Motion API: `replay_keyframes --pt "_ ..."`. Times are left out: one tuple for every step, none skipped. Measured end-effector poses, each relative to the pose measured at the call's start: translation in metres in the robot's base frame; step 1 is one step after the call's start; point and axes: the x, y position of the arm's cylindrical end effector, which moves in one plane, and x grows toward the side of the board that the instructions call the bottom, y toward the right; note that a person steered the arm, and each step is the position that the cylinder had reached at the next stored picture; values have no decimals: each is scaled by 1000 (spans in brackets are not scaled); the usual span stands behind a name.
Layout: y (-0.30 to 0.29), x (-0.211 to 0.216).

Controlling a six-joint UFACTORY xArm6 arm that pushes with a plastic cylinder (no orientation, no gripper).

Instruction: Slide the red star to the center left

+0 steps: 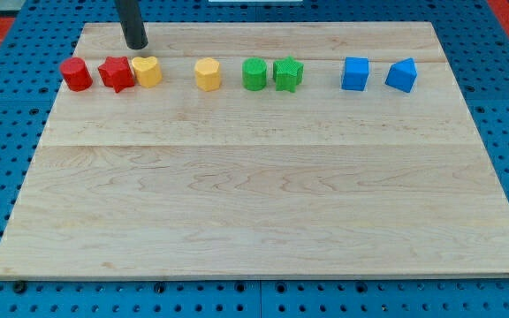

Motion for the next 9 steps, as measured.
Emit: replay_keyframes --pt "0 0" --pt "0 1" --pt "1 3" --pt "-6 3" --pt "-8 3" --pt "-12 3" --pt "-16 3" --pt "-11 3" --pt "33 0"
